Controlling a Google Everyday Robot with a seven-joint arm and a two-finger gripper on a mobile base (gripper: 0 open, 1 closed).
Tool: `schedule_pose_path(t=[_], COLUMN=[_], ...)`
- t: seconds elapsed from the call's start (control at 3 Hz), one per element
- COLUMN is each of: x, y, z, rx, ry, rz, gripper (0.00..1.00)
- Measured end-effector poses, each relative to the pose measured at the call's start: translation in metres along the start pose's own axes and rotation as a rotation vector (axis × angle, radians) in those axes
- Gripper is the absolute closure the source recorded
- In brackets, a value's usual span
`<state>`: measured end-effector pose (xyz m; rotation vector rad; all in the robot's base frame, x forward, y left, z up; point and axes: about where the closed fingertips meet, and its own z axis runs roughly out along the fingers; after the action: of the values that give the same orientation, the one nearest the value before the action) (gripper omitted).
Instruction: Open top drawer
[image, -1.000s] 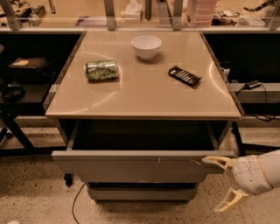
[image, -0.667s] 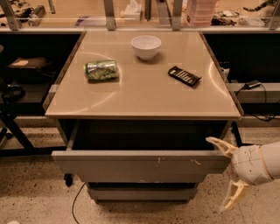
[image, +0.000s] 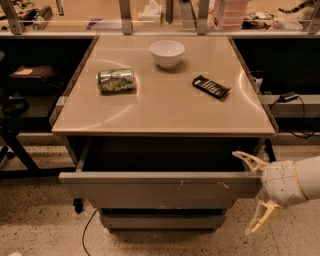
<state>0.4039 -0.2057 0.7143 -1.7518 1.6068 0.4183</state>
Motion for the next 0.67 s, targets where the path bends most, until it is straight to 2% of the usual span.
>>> schedule_pose_path(t=[0.33, 0.67], x=[-0.006, -0.005], y=[-0.007, -0.016], z=[0.023, 0.051], rx=[-0.012, -0.033], ry=[0.022, 0.04], rz=[-0.042, -0.055], gripper=[0.0, 0.0])
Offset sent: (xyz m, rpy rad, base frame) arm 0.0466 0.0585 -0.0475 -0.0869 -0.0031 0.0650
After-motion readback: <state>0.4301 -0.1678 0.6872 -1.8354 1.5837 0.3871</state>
